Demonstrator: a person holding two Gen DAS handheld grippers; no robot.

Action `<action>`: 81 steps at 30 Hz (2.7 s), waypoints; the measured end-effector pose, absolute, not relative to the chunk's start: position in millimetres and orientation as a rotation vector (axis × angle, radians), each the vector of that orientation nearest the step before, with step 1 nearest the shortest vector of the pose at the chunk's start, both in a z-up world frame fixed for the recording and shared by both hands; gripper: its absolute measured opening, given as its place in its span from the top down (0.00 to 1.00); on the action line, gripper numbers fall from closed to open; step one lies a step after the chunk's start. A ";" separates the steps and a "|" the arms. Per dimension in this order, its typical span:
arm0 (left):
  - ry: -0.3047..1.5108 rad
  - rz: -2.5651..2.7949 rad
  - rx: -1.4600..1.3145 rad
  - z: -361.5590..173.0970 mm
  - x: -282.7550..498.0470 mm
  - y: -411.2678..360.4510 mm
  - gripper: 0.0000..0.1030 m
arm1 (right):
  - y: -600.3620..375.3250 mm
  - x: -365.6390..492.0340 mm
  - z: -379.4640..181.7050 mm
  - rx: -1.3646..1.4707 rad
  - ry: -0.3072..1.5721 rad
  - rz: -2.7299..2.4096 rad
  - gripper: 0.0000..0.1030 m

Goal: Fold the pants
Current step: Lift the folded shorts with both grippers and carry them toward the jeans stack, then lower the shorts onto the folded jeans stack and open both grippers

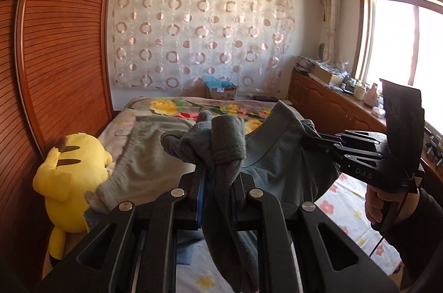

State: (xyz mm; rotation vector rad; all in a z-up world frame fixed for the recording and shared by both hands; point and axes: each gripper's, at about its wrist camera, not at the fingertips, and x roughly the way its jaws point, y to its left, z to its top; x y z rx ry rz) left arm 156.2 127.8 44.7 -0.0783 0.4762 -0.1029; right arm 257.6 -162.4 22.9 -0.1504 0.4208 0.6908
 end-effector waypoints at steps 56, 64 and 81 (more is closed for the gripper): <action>0.648 0.108 -0.190 -47.5 205.9 196.7 0.53 | -67.7 471.3 -16.5 -0.202 0.544 0.918 0.72; 0.642 0.129 -0.141 -33.8 200.4 190.5 0.53 | -83.5 434.4 -4.1 -0.162 0.503 0.881 0.72; 0.597 0.054 -0.094 -3.6 160.6 162.4 0.28 | -146.7 300.8 19.0 -0.102 0.467 0.756 0.72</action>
